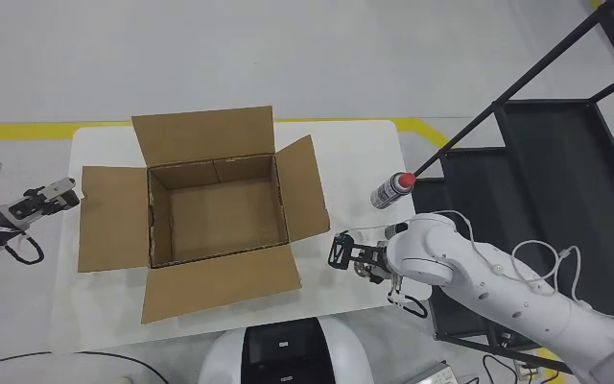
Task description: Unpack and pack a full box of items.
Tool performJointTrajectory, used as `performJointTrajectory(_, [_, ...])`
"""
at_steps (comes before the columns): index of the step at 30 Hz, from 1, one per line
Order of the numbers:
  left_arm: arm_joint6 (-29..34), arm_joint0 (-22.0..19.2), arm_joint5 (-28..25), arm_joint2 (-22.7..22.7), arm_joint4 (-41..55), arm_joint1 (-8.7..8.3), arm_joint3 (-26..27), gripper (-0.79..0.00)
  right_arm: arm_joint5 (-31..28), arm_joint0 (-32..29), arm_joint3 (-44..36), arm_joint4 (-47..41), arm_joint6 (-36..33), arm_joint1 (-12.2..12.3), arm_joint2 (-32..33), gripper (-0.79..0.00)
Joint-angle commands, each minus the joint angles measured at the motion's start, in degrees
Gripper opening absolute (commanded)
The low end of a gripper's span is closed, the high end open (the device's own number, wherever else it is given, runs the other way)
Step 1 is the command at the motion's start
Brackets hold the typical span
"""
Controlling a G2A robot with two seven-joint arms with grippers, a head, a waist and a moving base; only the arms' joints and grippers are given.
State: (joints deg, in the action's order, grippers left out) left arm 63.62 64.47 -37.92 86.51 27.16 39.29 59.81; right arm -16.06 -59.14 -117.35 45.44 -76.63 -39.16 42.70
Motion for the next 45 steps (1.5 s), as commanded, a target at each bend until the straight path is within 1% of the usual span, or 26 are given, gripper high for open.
performJointTrajectory(1, [0.00,0.00,0.00,0.00,0.00,0.00,0.00,0.000,-0.90,-0.28,1.37,1.38,2.04,0.05,0.33,-0.785])
performJointTrajectory(3, [0.00,0.00,0.00,0.00,0.00,0.00,0.00,0.000,-2.11,-0.90,2.80,3.39,3.59,0.17,0.51,-0.785])
performJointTrajectory(6, [0.00,0.00,0.00,0.00,0.00,0.00,0.00,0.000,-3.97,-3.40,5.30,8.02,9.61,0.49,0.40,-0.785])
performJointTrajectory(8, [0.00,0.00,0.00,0.00,0.00,0.00,0.00,0.000,-3.97,-5.78,7.82,10.43,13.45,0.63,-0.14,-0.785])
performJointTrajectory(10, [0.00,0.00,0.00,0.00,0.00,0.00,0.00,0.000,-3.86,-7.44,9.67,12.05,15.71,0.71,-0.48,-0.785])
performJointTrajectory(15, [0.00,0.00,0.00,0.00,0.00,0.00,0.00,0.000,-2.58,-9.90,13.12,13.45,18.80,0.43,-1.16,-0.785])
performJointTrajectory(20, [0.00,0.00,0.00,0.00,0.00,0.00,0.00,0.000,-1.33,-10.02,15.71,13.79,20.48,-0.21,-1.15,-0.785])
performJointTrajectory(21, [0.00,0.00,0.00,0.00,0.00,0.00,0.00,0.000,-0.57,-10.02,16.15,14.00,20.84,-0.36,-1.12,-0.634])
performJointTrajectory(22, [0.00,0.00,0.00,0.00,0.00,0.00,0.00,0.000,0.12,-10.08,16.55,14.15,21.26,-0.53,-1.15,-0.416])
performJointTrajectory(23, [0.00,0.00,0.00,0.00,0.00,0.00,0.00,0.000,0.27,-10.15,17.08,14.38,21.60,-0.71,-1.35,-0.329])
performJointTrajectory(24, [0.00,0.00,0.00,0.00,0.00,0.00,0.00,0.000,0.28,-10.12,17.62,14.62,21.84,-0.90,-1.55,-0.339])
performJointTrajectory(25, [0.00,0.00,0.00,0.00,0.00,0.00,0.00,0.000,0.82,-10.12,18.28,14.26,22.25,-1.11,-1.61,-0.323])
performJointTrajectory(26, [0.00,0.00,0.00,0.00,0.00,0.00,0.00,0.000,1.18,-10.10,18.75,14.03,22.57,-1.33,-1.71,-0.203])
performJointTrajectory(27, [0.00,0.00,0.00,0.00,0.00,0.00,0.00,0.000,1.21,-10.01,19.14,14.07,22.74,-1.53,-1.87,-0.065])
performJointTrajectory(28, [0.00,0.00,0.00,0.00,0.00,0.00,0.00,0.000,1.28,-9.91,19.53,14.11,22.81,-1.72,-2.01,-0.009])
performJointTrajectory(32, [0.00,0.00,0.00,0.00,0.00,0.00,0.00,0.000,0.94,-9.54,19.78,13.36,23.27,-2.35,-2.09,0.000])
performJointTrajectory(35, [0.00,0.00,0.00,0.00,0.00,0.00,0.00,0.000,-1.43,-9.80,17.64,10.68,23.31,-1.97,-0.18,0.000])
performJointTrajectory(38, [0.00,0.00,0.00,0.00,0.00,0.00,0.00,0.000,-4.60,-11.54,14.51,7.70,22.27,-0.61,3.42,0.000])
performJointTrajectory(43, [0.00,0.00,0.00,0.00,0.00,0.00,0.00,0.000,-9.98,-16.31,10.15,1.66,22.08,2.10,10.88,0.000])
performJointTrajectory(45, [0.00,0.00,0.00,0.00,0.00,0.00,0.00,0.000,-10.56,-17.61,9.76,-0.21,22.56,2.64,12.67,0.000])
